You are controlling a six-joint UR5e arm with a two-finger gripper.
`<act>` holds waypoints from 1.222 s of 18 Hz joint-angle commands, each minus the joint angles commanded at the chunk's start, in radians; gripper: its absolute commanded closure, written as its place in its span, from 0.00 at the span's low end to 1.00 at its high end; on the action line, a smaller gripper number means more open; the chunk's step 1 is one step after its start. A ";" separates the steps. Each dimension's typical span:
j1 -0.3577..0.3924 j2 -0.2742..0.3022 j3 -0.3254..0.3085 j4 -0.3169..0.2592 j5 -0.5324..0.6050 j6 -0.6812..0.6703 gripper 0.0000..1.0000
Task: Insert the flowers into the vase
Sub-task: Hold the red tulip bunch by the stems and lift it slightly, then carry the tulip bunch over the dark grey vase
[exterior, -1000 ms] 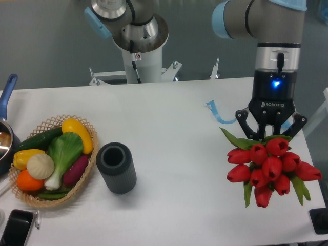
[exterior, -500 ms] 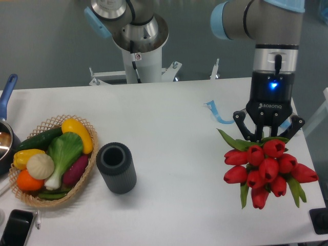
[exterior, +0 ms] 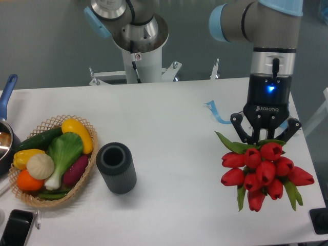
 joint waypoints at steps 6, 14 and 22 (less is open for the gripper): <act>-0.040 -0.008 0.005 0.000 0.000 0.003 0.76; -0.089 0.000 -0.032 0.057 -0.341 0.021 0.75; -0.074 0.054 -0.153 0.071 -0.739 0.063 0.75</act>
